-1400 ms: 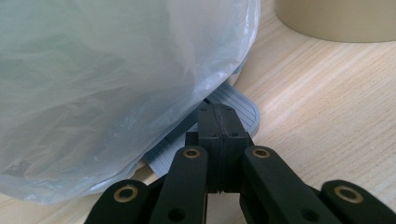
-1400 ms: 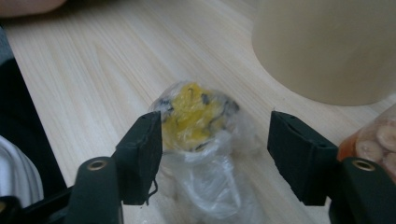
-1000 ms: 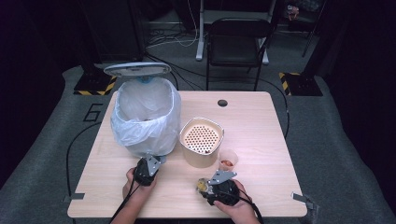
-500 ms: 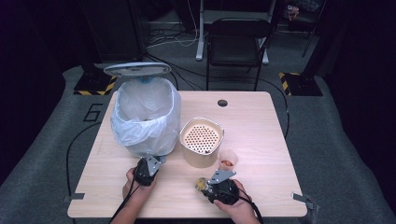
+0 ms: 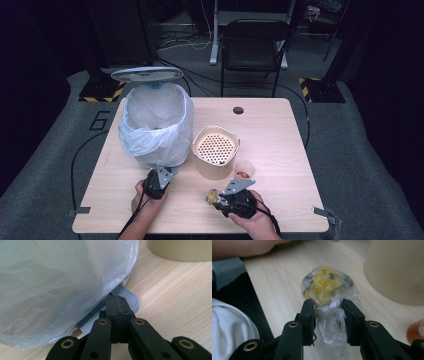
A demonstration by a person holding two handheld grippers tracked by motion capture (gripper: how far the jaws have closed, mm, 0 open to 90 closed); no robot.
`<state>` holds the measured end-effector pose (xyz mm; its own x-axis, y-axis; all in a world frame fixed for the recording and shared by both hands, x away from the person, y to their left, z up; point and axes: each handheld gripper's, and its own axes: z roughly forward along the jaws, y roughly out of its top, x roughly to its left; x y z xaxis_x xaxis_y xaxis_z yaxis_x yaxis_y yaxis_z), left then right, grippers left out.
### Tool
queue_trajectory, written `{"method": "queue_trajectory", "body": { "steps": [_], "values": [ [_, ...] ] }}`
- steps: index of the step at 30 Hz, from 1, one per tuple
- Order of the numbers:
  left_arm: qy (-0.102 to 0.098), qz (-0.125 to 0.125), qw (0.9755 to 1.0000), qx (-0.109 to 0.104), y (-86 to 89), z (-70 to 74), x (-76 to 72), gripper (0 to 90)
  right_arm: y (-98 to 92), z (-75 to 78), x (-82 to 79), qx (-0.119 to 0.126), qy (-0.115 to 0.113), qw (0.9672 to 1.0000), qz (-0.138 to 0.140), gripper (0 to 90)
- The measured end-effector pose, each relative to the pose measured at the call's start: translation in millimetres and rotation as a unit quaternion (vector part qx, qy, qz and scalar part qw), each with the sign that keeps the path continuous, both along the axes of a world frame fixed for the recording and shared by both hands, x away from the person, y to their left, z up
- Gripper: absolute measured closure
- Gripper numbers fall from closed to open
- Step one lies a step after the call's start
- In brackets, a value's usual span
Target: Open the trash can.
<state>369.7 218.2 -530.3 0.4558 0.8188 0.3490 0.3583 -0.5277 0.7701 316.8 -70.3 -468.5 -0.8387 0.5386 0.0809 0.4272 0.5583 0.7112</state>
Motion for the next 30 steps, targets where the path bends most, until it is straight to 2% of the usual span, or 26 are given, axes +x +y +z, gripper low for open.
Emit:
{"method": "queue_trajectory", "body": {
  "steps": [3, 7, 12, 13, 15, 16, 18, 20, 22, 24, 30],
  "values": [
    [-0.003, 0.001, 1.0000, -0.002, -0.5, -0.4, 0.0, 89.9, 0.9, 20.4, 0.0, 0.017, -0.006, 0.9998, 0.006, 65.3],
    [-0.005, 0.000, 1.0000, 0.007, 0.3, 0.5, 0.2, 89.9, 2.0, 40.9, 1.1, 0.020, -0.021, 0.9994, 0.016, 65.3],
    [-0.011, 0.003, 0.9999, 0.007, -0.2, -0.2, 0.2, 89.9, 3.5, 55.0, 4.1, 0.022, -0.027, 0.9992, 0.021, 65.3],
    [-0.002, 0.001, 1.0000, -0.004, -0.7, -0.5, -0.1, 89.9, 4.0, 58.2, 4.6, 0.022, -0.025, 0.9992, 0.022, 65.4],
    [-0.011, 0.002, 0.9999, 0.008, -0.3, -0.2, 0.2, 89.9, 5.5, 65.3, 6.5, 0.023, -0.029, 0.9990, 0.026, 65.4],
    [-0.008, 0.005, 1.0000, -0.003, -1.4, -1.2, -0.2, 89.9, 5.8, 67.2, 7.5, 0.023, -0.032, 0.9988, 0.029, 65.4],
    [-0.007, 0.000, 1.0000, 0.007, 0.2, 0.4, 0.3, 89.9, 7.3, 72.7, 9.3, 0.024, -0.031, 0.9988, 0.030, 65.3],
    [-0.011, 0.003, 0.9999, 0.008, -0.3, -0.2, 0.2, 89.9, 8.2, 78.2, 12.1, 0.026, -0.033, 0.9985, 0.034, 65.4],
    [-0.004, 0.000, 1.0000, 0.007, 0.3, 0.6, 0.2, 89.9, 9.0, 83.8, 14.3, 0.030, -0.032, 0.9984, 0.035, 65.4],
    [-0.006, 0.001, 1.0000, 0.007, 0.2, 0.4, 0.2, 89.9, 9.4, 89.0, 16.2, 0.032, -0.030, 0.9983, 0.037, 65.4],
    [-0.006, 0.001, 1.0000, 0.007, 0.2, 0.4, 0.2, 89.9, 11.7, 110.3, 25.5, 0.034, -0.045, 0.9976, 0.039, 65.4]
  ]
}}
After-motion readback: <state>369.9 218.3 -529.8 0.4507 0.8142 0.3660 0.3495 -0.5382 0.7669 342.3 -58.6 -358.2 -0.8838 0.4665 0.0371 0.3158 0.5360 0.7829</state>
